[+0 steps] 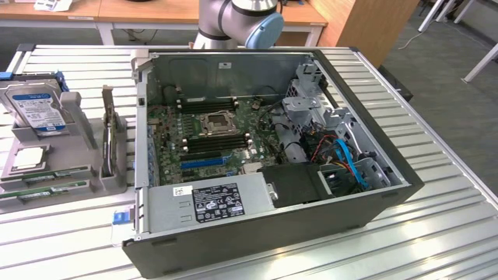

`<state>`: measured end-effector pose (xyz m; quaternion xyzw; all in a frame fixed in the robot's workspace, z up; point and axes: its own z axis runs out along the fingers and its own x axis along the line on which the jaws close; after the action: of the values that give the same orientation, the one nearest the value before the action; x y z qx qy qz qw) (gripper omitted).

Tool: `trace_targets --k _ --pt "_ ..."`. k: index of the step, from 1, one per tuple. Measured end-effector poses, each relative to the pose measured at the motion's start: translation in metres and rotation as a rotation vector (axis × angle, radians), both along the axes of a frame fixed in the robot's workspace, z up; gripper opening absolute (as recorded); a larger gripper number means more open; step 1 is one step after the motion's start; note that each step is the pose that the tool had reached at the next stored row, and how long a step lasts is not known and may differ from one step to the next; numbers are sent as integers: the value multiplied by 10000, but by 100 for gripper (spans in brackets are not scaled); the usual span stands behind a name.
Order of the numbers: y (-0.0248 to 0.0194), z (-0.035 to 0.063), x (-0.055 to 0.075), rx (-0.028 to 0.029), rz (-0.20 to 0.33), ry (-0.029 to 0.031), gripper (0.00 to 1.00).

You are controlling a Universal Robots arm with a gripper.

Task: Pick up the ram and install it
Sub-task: 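Pick up the ram and move it above insertion slot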

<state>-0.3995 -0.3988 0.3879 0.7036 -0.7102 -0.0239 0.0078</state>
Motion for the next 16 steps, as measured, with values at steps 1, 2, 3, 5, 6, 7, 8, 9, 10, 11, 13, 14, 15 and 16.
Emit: trace_targets --k 1,2,3,5,6,7,8,9,10,11,13,14,15,16 --pt "0 -10 0 1 1 -1 10" --pt "0 -21 0 1 1 -2 10" --pt "0 -30 0 0 2 0 10" --pt "0 -53 0 0 3 0 10" --pt "0 -64 0 0 4 -1 10" --pt "0 -74 0 0 3 -1 10" --pt "0 -85 0 0 4 -1 10" --pt "0 -96 0 1 4 -1 10" --pt "0 -107 0 0 5 -1 10" --pt "0 -118 0 0 6 0 10" --pt "0 -140 0 0 7 -1 10" --pt "0 -151 0 0 7 0 10" --pt "0 -162 0 0 8 0 10" --pt "0 -172 0 0 9 0 10"
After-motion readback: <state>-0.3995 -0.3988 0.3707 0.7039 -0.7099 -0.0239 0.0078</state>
